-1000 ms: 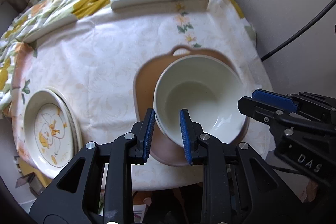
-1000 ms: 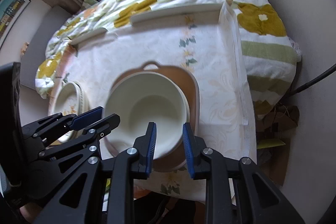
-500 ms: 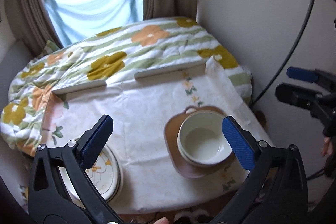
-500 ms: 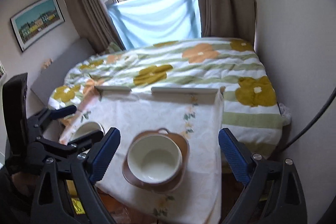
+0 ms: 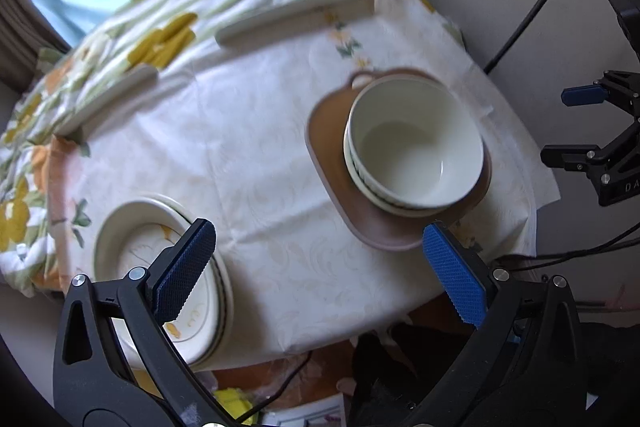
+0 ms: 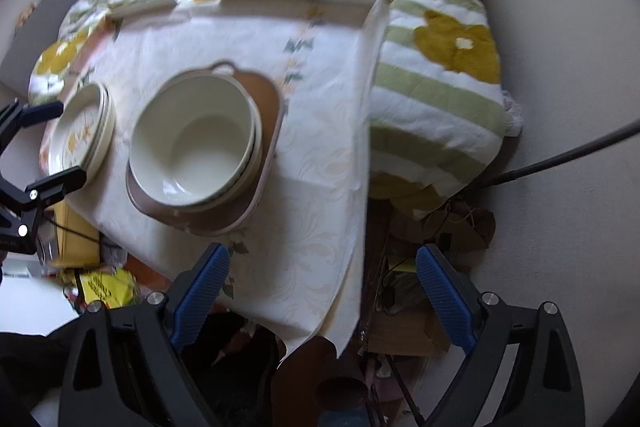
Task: Organize plates and bowls
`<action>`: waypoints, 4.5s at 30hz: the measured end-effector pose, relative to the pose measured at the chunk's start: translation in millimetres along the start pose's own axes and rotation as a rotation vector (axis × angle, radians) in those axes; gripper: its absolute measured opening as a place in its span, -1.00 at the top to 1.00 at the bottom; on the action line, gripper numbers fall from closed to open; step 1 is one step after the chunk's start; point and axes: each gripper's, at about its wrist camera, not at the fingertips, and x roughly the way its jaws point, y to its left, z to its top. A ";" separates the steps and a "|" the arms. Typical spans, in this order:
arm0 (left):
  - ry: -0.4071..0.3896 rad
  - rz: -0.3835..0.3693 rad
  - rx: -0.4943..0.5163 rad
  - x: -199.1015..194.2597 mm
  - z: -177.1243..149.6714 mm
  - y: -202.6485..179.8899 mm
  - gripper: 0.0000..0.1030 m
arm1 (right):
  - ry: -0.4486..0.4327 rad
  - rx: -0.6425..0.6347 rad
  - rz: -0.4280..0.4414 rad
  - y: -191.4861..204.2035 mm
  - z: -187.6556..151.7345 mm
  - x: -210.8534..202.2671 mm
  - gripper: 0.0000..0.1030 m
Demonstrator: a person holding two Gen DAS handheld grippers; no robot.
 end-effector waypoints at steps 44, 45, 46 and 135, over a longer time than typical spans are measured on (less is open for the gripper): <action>0.080 -0.047 0.067 95.4 0.4 -42.9 0.65 | -0.056 -0.202 0.136 46.3 22.4 86.9 0.63; 0.074 -0.045 0.063 88.9 1.7 -40.8 0.65 | -0.060 -0.209 0.132 48.0 24.6 82.2 0.63; 0.069 -0.044 0.059 82.5 0.7 -37.4 0.65 | -0.063 -0.218 0.129 49.8 26.7 77.9 0.63; -0.012 0.000 -0.072 -83.2 -129.6 196.9 -0.79 | -0.241 -0.090 0.149 295.8 55.9 -26.9 0.07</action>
